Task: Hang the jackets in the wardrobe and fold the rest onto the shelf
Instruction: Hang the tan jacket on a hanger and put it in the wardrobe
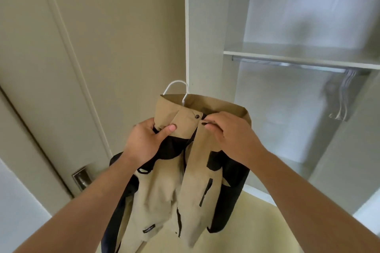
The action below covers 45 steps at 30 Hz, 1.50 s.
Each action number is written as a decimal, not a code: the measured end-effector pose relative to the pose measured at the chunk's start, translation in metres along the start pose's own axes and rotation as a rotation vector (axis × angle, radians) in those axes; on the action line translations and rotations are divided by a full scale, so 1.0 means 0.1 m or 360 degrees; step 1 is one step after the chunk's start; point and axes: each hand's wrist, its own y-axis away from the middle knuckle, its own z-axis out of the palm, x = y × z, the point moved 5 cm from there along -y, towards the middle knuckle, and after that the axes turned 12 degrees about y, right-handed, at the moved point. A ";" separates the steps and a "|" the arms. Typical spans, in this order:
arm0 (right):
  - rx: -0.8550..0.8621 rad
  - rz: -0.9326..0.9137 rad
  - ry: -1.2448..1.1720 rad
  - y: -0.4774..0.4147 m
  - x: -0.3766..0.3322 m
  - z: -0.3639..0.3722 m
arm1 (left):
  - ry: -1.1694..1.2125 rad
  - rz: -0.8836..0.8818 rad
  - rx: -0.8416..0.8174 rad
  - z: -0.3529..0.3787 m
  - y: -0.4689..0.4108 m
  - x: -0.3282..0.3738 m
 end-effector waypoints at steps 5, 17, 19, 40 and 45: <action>0.0237 -0.0024 0.0148 -0.03 0.05 -0.17 | 0.0037 0.0099 -0.0056 0.12 -0.10 0.06; 0.0277 0.0092 -0.0064 0.04 0.38 -0.23 | 0.0124 0.0157 -0.0127 0.51 -0.25 0.29; 0.0273 0.0111 -0.0094 0.05 0.44 -0.24 | 0.0157 0.0154 -0.0135 0.57 -0.27 0.32; 0.0278 0.0274 -0.0320 0.19 0.75 -0.30 | 0.0210 0.0175 -0.0279 0.97 -0.40 0.36; 0.0277 0.0283 -0.0324 0.18 0.76 -0.29 | 0.0233 0.0203 -0.0282 0.96 -0.41 0.38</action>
